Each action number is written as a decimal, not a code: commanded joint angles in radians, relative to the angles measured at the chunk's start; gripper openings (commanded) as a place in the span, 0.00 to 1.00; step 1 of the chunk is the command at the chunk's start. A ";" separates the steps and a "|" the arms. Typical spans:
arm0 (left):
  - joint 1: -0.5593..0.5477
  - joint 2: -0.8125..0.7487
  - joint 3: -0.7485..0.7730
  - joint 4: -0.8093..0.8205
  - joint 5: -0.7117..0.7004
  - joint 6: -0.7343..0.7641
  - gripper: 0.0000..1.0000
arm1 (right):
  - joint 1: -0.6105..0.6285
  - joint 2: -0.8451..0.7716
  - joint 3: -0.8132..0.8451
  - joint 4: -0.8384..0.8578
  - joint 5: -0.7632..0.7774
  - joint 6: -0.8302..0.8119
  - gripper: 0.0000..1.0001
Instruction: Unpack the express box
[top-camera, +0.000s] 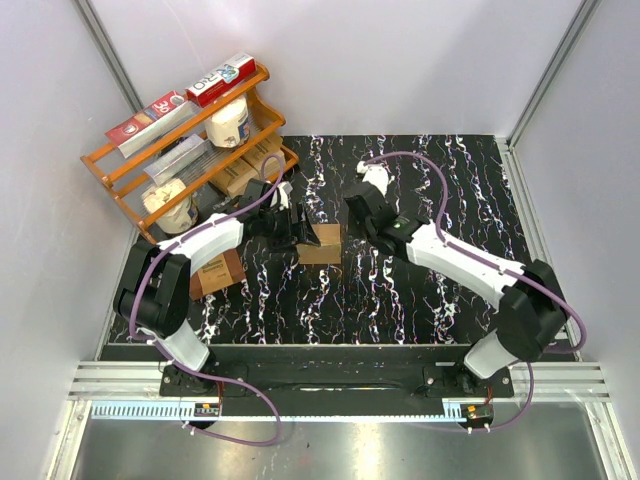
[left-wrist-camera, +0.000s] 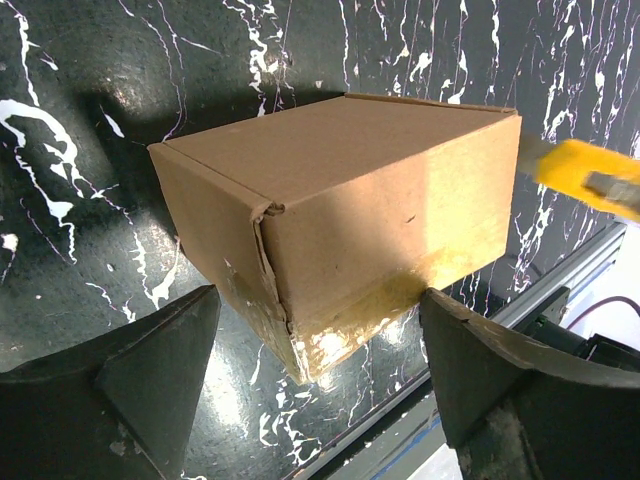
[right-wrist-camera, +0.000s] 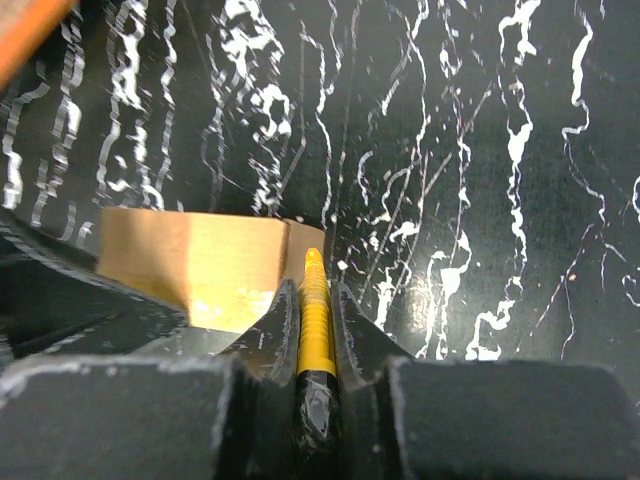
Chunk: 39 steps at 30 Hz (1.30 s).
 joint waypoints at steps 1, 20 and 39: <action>0.002 0.032 0.017 -0.034 -0.078 0.015 0.84 | -0.007 -0.092 0.086 0.001 0.052 0.002 0.00; 0.002 0.037 0.019 -0.035 -0.063 0.014 0.82 | -0.005 -0.026 0.154 -0.036 0.045 0.004 0.00; 0.002 0.037 0.022 -0.034 -0.060 0.012 0.82 | -0.007 0.035 0.161 -0.042 0.009 0.011 0.00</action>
